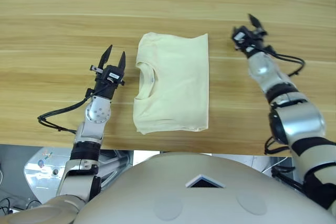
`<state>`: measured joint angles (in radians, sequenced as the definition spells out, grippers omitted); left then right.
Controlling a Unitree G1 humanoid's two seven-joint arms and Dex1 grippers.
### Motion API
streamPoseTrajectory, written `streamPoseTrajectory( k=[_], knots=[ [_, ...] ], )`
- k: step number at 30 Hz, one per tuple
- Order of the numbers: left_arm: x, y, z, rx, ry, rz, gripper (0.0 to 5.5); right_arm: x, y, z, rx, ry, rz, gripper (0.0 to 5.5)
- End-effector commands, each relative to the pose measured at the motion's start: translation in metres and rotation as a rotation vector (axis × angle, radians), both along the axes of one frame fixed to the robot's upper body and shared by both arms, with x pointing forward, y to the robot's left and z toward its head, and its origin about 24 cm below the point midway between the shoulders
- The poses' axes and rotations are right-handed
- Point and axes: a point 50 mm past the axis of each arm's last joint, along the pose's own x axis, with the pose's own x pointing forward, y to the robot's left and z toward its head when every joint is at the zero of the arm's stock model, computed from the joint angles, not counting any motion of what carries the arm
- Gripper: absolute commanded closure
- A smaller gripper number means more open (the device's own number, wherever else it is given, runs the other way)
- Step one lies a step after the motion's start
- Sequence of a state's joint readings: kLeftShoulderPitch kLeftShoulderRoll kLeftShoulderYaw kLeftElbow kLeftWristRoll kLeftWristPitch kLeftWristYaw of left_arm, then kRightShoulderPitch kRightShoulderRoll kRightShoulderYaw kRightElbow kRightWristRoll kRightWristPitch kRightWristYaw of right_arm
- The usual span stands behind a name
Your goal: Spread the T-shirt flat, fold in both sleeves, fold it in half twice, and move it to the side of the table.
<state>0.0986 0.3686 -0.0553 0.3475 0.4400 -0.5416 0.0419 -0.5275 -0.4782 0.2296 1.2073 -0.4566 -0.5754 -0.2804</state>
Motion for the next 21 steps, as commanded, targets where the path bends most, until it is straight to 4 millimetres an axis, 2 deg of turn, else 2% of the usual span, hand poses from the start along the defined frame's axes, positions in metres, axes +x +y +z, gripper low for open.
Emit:
streamPoseTrajectory(
  k=[1, 4, 8, 12, 15, 17, 21],
  knots=[
    [-0.001, 0.014, -0.007, 0.171, 0.037, -0.005, 2.91, -0.027, -0.028, 0.011, -0.010, -0.115, -0.003, 2.70],
    [-0.013, 0.027, -0.009, 0.276, 0.068, 0.000, 2.41, -0.056, -0.027, 0.008, -0.084, -0.081, 0.139, 2.70],
    [-0.019, 0.035, 0.000, 0.410, 0.052, -0.015, 1.77, -0.093, -0.019, 0.005, -0.137, 0.013, 0.315, 2.70],
    [-0.029, 0.041, 0.010, 0.546, 0.076, -0.104, 1.72, -0.132, -0.004, -0.008, -0.174, 0.179, 0.516, 2.70],
    [-0.056, 0.035, 0.015, 0.670, 0.177, -0.399, 1.72, -0.163, 0.005, -0.014, -0.240, 0.332, 0.701, 2.70],
    [-0.067, 0.030, 0.021, 0.723, 0.227, -0.575, 1.72, -0.169, 0.008, -0.014, -0.287, 0.376, 0.770, 2.70],
    [-0.074, 0.028, 0.028, 0.770, 0.300, -0.742, 1.72, -0.176, 0.011, -0.009, -0.359, 0.419, 0.851, 2.70]
  ],
)
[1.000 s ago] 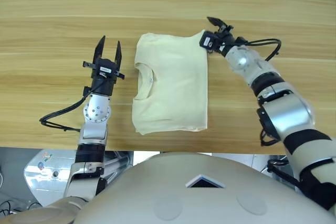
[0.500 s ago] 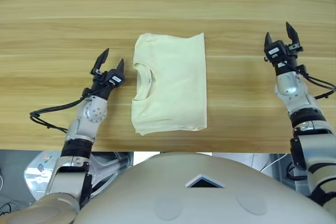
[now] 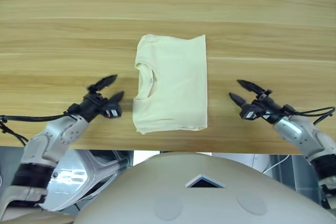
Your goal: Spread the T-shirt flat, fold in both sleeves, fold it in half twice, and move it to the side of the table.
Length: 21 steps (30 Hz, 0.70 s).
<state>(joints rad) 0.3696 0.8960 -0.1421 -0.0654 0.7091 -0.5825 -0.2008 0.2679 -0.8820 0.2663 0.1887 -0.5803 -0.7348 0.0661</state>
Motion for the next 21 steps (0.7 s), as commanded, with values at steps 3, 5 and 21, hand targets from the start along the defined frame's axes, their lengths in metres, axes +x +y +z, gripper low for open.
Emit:
streamPoseTrajectory(
  k=[3, 5, 21],
  knots=[
    [-0.023, -0.005, -0.001, 0.079, 0.211, -0.174, 1.72, -0.030, 0.000, -0.005, -0.152, 0.144, 0.121, 2.70],
    [-0.027, -0.007, 0.001, 0.087, 0.244, -0.211, 1.72, -0.033, 0.003, -0.001, -0.157, 0.145, 0.146, 2.70],
    [-0.059, -0.018, -0.004, 0.105, 0.447, -0.404, 1.72, -0.037, 0.026, 0.009, -0.177, 0.182, 0.288, 2.70]
  ],
)
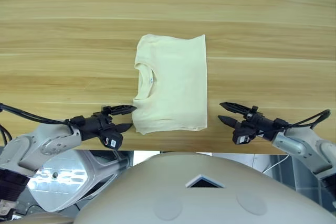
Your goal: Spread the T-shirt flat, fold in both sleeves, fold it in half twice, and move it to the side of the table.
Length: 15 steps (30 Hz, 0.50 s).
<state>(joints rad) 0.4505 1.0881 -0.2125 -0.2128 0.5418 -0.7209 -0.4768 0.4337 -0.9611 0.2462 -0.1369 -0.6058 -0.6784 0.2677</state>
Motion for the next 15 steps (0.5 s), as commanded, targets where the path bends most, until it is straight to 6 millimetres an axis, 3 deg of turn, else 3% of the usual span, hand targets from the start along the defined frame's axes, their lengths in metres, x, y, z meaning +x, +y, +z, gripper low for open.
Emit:
streamPoseTrajectory(
  k=[1, 11, 15],
  knots=[
    [-0.024, -0.007, -0.021, 0.058, 0.157, -0.094, 1.72, -0.003, 0.001, -0.011, -0.083, 0.077, 0.074, 2.70],
    [-0.012, -0.018, -0.036, 0.020, 0.161, -0.119, 1.72, -0.003, 0.021, -0.013, -0.026, 0.103, 0.202, 2.70],
    [-0.004, -0.011, -0.035, 0.043, 0.141, -0.090, 1.72, -0.006, 0.018, -0.011, -0.030, 0.116, 0.213, 2.70]
  ],
)
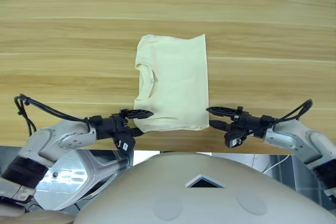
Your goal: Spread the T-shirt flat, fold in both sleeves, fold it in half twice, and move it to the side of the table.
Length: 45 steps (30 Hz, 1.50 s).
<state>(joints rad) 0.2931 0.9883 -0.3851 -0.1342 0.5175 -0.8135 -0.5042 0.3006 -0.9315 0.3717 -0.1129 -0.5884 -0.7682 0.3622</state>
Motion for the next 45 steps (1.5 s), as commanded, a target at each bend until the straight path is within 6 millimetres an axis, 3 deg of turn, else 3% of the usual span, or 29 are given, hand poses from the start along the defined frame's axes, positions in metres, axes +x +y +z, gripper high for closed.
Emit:
streamPoseTrajectory(
  k=[1, 7, 9, 27, 30, 43, 45],
  knots=[
    [-0.006, 0.021, -0.022, 0.200, 0.084, 0.023, 1.72, -0.012, -0.010, -0.007, -0.085, 0.072, 0.026, 2.70],
    [-0.010, 0.021, -0.024, 0.198, 0.101, 0.021, 1.72, -0.014, -0.008, -0.006, -0.077, 0.083, 0.038, 2.70],
    [-0.011, 0.020, -0.024, 0.196, 0.105, 0.013, 1.98, -0.013, -0.005, -0.007, -0.071, 0.080, 0.045, 2.70],
    [-0.009, 0.010, -0.032, 0.176, 0.102, -0.004, 5.07, 0.002, 0.005, -0.016, -0.016, 0.082, 0.049, 2.70],
    [-0.007, 0.009, -0.033, 0.169, 0.096, 0.001, 5.39, 0.006, 0.005, -0.017, -0.007, 0.075, 0.037, 3.24],
    [0.012, 0.009, -0.033, 0.123, 0.046, 0.069, 5.39, 0.014, 0.002, -0.015, 0.011, 0.052, -0.012, 5.39],
    [0.016, 0.006, -0.033, 0.095, 0.031, 0.078, 5.39, 0.013, 0.003, -0.012, 0.015, 0.051, -0.005, 5.50]
  ],
)
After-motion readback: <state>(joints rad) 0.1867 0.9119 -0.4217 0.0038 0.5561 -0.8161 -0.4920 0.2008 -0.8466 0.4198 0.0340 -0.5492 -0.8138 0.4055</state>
